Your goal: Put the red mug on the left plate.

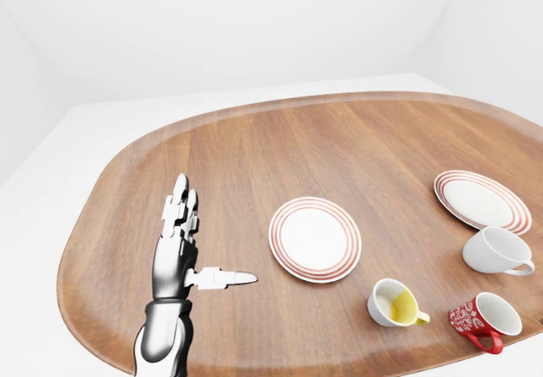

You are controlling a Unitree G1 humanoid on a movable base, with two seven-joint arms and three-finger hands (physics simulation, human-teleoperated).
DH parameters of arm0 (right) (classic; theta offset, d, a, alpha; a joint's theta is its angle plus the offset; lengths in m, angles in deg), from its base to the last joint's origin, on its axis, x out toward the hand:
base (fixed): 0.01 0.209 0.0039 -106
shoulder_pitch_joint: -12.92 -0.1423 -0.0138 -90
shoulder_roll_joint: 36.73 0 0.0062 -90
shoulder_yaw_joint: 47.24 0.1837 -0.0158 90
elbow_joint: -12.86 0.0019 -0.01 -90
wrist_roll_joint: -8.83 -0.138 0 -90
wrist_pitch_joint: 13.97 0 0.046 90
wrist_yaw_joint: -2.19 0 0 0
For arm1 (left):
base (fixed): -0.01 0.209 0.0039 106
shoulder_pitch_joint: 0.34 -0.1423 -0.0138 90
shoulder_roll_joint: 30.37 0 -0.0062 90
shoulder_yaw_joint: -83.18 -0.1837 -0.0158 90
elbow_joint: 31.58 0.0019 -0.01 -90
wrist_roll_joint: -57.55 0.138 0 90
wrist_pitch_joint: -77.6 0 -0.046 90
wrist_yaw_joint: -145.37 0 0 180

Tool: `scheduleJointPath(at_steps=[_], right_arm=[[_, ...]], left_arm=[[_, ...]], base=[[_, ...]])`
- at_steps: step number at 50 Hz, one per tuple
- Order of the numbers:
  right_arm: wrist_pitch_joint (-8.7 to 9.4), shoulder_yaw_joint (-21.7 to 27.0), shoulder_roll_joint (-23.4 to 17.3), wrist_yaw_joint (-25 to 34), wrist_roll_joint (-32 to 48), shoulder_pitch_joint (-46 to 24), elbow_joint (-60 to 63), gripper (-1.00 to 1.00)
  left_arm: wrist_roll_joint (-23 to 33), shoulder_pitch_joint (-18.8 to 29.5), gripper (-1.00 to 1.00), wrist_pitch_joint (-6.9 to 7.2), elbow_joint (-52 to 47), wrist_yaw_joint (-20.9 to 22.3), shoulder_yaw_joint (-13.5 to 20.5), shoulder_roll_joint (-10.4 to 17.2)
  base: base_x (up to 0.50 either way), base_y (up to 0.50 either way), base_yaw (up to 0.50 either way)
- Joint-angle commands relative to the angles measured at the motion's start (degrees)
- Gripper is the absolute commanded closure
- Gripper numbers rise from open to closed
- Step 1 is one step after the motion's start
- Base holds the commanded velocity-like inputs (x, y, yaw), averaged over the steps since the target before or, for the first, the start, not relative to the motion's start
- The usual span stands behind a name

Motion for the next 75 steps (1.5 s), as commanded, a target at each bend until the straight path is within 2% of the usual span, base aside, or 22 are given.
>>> scheduleJointPath(at_steps=[1,4,10,20,26,30,32,36,44,51,58,65,67,71,75], right_arm=[[0.0,3.35,-1.88,-3.22,-2.39,0.63,-5.47,-1.0],[0.0,2.79,-2.42,-5.8,-2.62,-0.62,-5.52,-1.0],[0.0,3.28,-6.77,-10.32,-7.38,-4.59,-5.49,-1.0],[0.0,-0.45,-5.88,-14.53,-7.66,-3.15,-9.05,-1.0],[0.0,-2.46,-4.89,-13.86,-7.45,-2.81,-9.61,-1.0],[0.0,-5.72,-3.92,-9.97,-5.91,-1.97,-11.74,-1.0],[0.0,-7.27,-3.61,-9.95,-4.9,-1.91,-13.78,-1.0],[0.0,-9.22,-4.77,-10.37,-5.4,-3.04,-18.86,-1.0],[0.0,-11.87,-4.69,-4.41,-6.82,-0.83,-23.5,-1.0],[0.0,-10.38,-8.21,-5.27,-12.21,-3.69,-29.35,-1.0],[0.0,-16.59,-12.87,-10.4,-15.36,-6.87,-44.41,-1.0],[0.0,-18.57,-18.98,-13.06,-22.67,-9.08,-54.93,-1.0],[0.0,-18.8,-19.86,-14.82,-23.95,-9.64,-57.08,-1.0],[0.0,-22.27,-19.96,-16.77,-25.25,-9.62,-60.53,-1.0],[0.0,-23.97,-20.5,-17.03,-26.22,-10.0,-61.71,-1.0]], left_arm=[[-0.14,-0.19,-1.0,-0.21,0.07,-0.12,-0.09,0.07],[-0.03,-0.24,-1.0,-0.3,0.11,-0.08,-0.15,0.07],[0.12,-0.64,-1.0,-0.49,-0.13,-0.24,-0.48,0.07],[0.12,-0.67,-1.0,-0.37,-0.27,-0.27,-0.51,0.16],[0.17,-0.6,-1.0,-0.24,-0.36,-0.3,-0.55,0.16],[0.01,-0.5,-1.0,-0.05,-0.44,-0.23,-0.4,0.17],[0.07,-0.42,-1.0,0.07,-0.49,-0.19,-0.41,0.17],[0.15,-0.31,-1.0,0.26,-0.58,-0.23,-0.45,0.14],[0.22,0.18,-1.0,0.78,-0.6,-0.29,-0.44,0.13],[0.39,0.26,-1.0,0.81,-0.47,-0.34,-0.63,0.13],[0.35,0.1,-1.0,0.76,-0.5,-0.39,-0.69,0.2],[0.75,0.47,-1.0,1.13,-0.4,-0.54,-1.09,0.24],[0.76,0.49,-1.0,1.14,-0.43,-0.59,-1.13,0.24],[0.83,0.53,-1.0,1.21,-0.44,-0.67,-1.2,0.28],[0.69,0.14,-1.0,0.85,-0.56,-0.68,-1.17,0.29]], base=[[0.0,0.0,0.0],[0.0,0.0,0.0],[0.0,0.0,0.0],[0.0,0.0,0.0],[0.0,0.0,0.0],[0.0,0.0,0.0],[0.0,0.0,0.0],[0.0,0.0,0.0],[0.0,0.0,0.0],[0.0,0.0,0.0],[0.0,0.0,0.0],[0.0,0.0,0.0],[0.0,0.0,0.0],[0.0,0.0,0.0],[0.0,0.0,0.0]])
